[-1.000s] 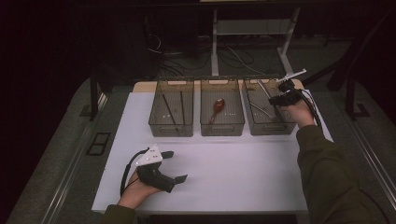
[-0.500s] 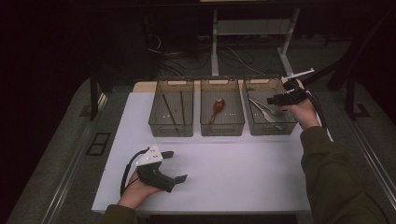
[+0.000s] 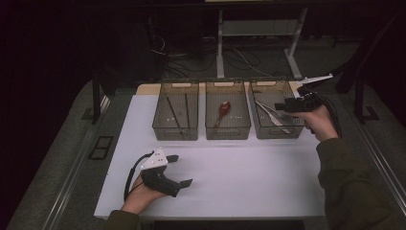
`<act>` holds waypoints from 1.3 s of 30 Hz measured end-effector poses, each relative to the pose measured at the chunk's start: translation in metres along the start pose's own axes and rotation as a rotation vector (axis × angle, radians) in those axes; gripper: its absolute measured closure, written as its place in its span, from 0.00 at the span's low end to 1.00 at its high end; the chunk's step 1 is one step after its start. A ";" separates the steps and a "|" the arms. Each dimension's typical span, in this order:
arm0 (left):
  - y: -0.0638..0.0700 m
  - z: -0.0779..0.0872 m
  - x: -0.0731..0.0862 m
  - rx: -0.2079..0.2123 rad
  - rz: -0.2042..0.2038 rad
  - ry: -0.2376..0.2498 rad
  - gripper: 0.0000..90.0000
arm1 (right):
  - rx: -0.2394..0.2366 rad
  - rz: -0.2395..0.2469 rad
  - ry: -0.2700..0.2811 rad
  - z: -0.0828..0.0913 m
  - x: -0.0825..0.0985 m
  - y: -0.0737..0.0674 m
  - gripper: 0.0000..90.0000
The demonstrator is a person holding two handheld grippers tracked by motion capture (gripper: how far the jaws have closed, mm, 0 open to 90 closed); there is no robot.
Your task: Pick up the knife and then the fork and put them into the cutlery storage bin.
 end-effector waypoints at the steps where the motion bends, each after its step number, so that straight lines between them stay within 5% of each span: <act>1: 0.000 0.000 0.000 -0.001 0.000 0.000 0.00 | -0.007 -0.004 0.005 0.002 0.001 -0.002 0.41; 8: 0.000 0.001 0.001 0.000 0.002 -0.001 0.00 | -0.039 0.015 0.053 0.019 0.007 -0.018 0.30; 23: 0.001 0.000 0.001 0.005 -0.002 -0.001 0.00 | -0.105 0.094 0.163 0.052 0.032 -0.063 0.24; 39: -0.002 0.003 0.000 -0.003 0.000 0.001 0.00 | -0.092 0.151 0.182 0.061 0.078 -0.093 0.18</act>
Point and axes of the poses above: each handheld gripper's, and its own axes: z roughly backward along the jaws, x roughly out of its underside, y roughly to its right, the point moved 9 cm from there along -z, roughly forward along the jaws, and after that the axes turned 6 degrees about y, right-handed, at the moved point
